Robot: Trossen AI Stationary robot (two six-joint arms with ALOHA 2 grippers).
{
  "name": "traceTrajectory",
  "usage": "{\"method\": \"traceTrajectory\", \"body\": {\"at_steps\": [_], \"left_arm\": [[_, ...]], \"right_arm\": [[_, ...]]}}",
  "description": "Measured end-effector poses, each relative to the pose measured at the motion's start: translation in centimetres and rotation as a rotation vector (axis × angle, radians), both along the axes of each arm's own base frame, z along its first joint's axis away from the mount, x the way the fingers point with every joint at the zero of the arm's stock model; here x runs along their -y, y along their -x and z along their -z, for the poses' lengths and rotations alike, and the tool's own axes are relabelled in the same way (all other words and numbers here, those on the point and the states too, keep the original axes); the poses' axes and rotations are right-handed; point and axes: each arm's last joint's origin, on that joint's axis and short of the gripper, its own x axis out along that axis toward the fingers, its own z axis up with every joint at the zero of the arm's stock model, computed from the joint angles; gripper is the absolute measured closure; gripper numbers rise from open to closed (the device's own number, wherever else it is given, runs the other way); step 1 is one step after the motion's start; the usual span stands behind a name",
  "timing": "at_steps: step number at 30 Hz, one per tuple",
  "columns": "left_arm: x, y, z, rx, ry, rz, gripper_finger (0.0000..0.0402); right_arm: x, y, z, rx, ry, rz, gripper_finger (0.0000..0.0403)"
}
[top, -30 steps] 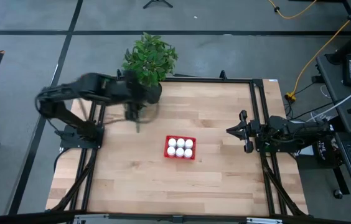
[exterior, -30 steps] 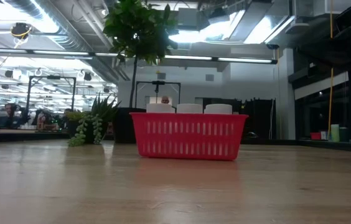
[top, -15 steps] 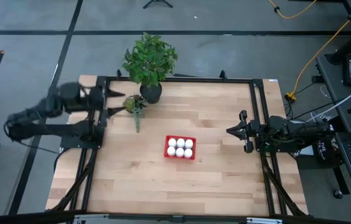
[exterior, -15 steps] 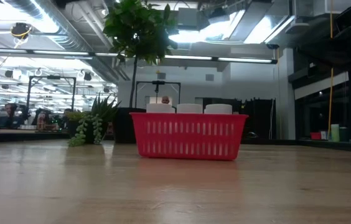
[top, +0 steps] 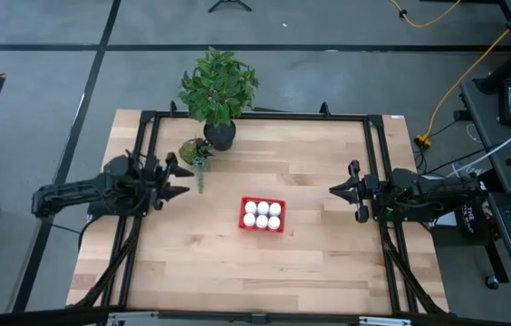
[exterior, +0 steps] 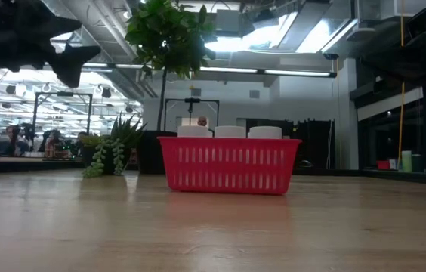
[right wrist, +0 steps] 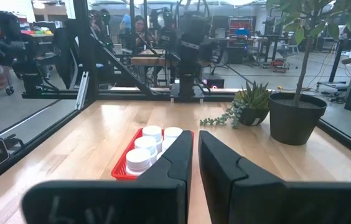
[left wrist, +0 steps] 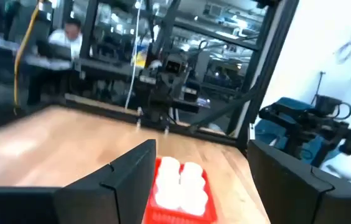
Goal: Pick and place pill bottles into a basket
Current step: Return to Home Position
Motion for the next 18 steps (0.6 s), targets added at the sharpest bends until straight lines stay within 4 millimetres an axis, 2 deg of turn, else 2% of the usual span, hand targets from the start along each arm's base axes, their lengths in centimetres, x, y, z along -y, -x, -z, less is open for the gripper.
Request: {"method": "traceTrajectory", "body": {"at_steps": [4, 8, 13, 18], "left_arm": [[0.2, 0.0, 0.0, -0.005, 0.007, 0.010, 0.0157], [0.0, -0.2, 0.4, -0.037, -0.061, -0.105, 0.0157], [0.3, -0.6, 1.5, -0.168, 0.074, -0.093, 0.0156], [0.8, -1.1, 2.2, -0.246, -0.122, -0.057, 0.0156]], "right_arm": [[0.0, 0.0, 0.0, 0.000, 0.000, -0.001, 0.0370], [0.0, 0.0, 0.0, 0.000, 0.000, 0.000, 0.0370], [0.0, 0.0, 0.0, 0.000, 0.000, 0.000, 0.0370], [0.0, 0.0, 0.0, 0.001, 0.000, 0.000, 0.0370]]}}
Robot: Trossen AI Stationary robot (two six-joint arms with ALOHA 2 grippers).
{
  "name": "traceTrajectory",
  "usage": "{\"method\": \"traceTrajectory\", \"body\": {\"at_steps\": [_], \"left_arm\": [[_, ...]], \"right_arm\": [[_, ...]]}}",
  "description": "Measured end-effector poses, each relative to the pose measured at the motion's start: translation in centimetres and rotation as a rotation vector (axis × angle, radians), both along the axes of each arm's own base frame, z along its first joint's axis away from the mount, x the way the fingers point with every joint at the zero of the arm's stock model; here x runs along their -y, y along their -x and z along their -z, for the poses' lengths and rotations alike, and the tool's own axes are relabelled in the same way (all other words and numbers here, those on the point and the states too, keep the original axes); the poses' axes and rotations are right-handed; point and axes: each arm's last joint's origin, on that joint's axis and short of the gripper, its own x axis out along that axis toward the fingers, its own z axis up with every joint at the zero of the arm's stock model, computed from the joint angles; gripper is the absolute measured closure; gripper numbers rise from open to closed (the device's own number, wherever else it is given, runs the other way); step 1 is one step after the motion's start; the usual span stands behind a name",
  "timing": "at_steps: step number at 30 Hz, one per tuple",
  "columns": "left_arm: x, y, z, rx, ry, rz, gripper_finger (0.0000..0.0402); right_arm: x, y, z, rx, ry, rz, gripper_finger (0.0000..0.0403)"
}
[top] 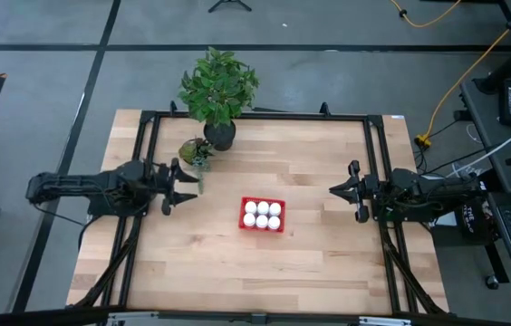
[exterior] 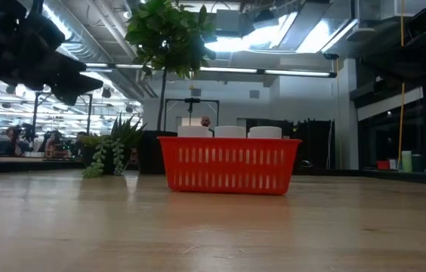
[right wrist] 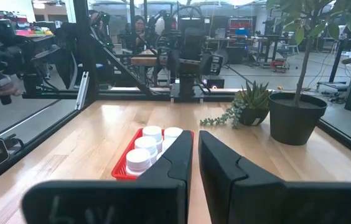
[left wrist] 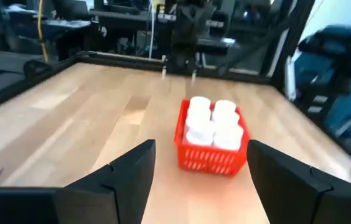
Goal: Pick and place pill bottles into a basket
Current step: Return to Home Position
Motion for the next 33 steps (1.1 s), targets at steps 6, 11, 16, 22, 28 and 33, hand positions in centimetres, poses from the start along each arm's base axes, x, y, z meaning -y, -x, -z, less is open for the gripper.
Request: {"method": "traceTrajectory", "body": {"at_steps": [6, 11, 16, 22, 28, 33], "left_arm": [[0.4, -0.1, -1.3, 0.136, -0.072, 0.051, 0.0157], [0.5, 0.4, -2.3, 0.245, -0.088, 0.051, 0.0155], [0.4, 0.9, -1.6, 0.194, -0.107, 0.027, 0.0157], [0.3, 0.8, -1.1, 0.134, -0.105, -0.012, 0.0155], [0.2, 0.8, -0.9, 0.117, -0.097, -0.028, 0.0157], [0.1, 0.5, -0.5, 0.064, -0.097, -0.052, 0.0155]], "right_arm": [[0.0, 0.0, 0.0, 0.000, 0.000, 0.000, 0.0370], [0.0, 0.0, 0.0, 0.000, 0.000, 0.000, 0.0370], [0.0, 0.0, 0.0, 0.000, 0.000, 0.000, 0.0370], [0.0, 0.0, 0.0, 0.000, 0.000, 0.000, 0.0370], [0.0, 0.0, 0.0, 0.000, 0.000, 0.000, 0.0370], [0.0, 0.0, 0.0, 0.000, 0.000, 0.000, 0.0370]]}}
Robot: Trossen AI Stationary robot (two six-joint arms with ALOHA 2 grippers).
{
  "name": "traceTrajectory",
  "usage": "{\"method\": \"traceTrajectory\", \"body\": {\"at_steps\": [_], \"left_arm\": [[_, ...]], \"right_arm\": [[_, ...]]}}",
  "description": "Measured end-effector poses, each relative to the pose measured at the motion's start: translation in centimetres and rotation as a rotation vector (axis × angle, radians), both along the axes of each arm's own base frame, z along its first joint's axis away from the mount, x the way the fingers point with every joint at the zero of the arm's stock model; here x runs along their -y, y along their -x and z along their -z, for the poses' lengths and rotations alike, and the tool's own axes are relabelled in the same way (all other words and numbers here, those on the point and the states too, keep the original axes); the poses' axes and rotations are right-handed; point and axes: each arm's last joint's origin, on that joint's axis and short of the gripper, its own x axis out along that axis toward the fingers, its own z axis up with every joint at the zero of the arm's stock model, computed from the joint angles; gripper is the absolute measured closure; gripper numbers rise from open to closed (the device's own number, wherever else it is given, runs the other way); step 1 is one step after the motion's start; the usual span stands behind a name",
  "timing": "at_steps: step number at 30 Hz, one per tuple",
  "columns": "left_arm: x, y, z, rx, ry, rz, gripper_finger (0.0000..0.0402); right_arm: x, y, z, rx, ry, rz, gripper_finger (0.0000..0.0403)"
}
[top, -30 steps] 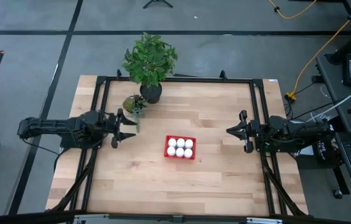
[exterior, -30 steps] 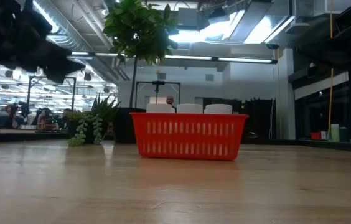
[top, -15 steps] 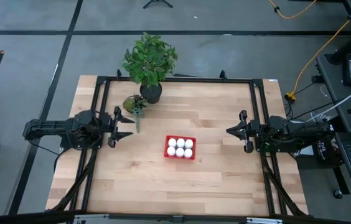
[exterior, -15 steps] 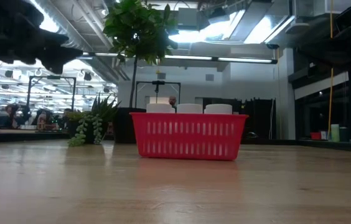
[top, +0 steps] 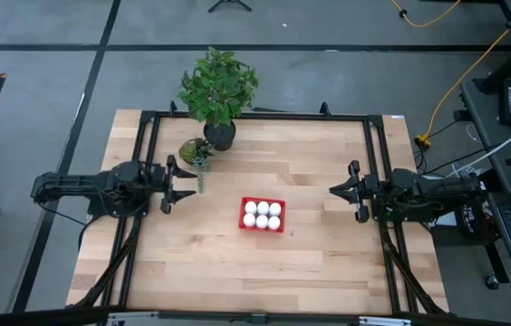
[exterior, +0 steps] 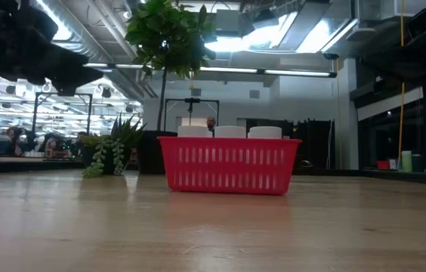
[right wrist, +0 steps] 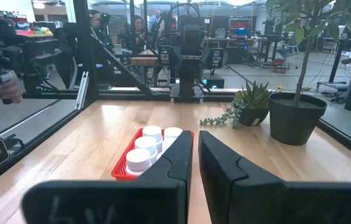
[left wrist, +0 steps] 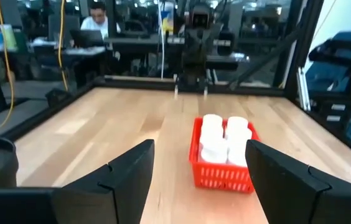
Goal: Pick and place pill bottles into a basket
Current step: Return to Home Position
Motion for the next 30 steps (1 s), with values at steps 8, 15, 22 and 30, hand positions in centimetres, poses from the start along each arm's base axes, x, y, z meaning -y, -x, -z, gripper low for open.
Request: {"method": "traceTrajectory", "body": {"at_steps": [8, 15, 22, 30], "left_arm": [[-0.01, -0.30, 0.44, -0.053, 0.003, 0.000, 0.0155], [-0.01, -0.31, 0.41, -0.052, -0.038, 0.001, 0.0157], [-0.01, -0.31, 0.40, -0.052, -0.039, 0.001, 0.0157], [-0.01, -0.31, 0.40, -0.052, -0.039, 0.001, 0.0155]], "right_arm": [[0.00, 0.00, 0.00, 0.000, 0.000, 0.000, 0.0370], [0.00, 0.00, 0.00, 0.000, 0.000, 0.000, 0.0370], [0.00, 0.00, 0.00, 0.000, 0.000, 0.000, 0.0370], [0.00, 0.00, 0.00, 0.000, 0.000, 0.000, 0.0370]]}}
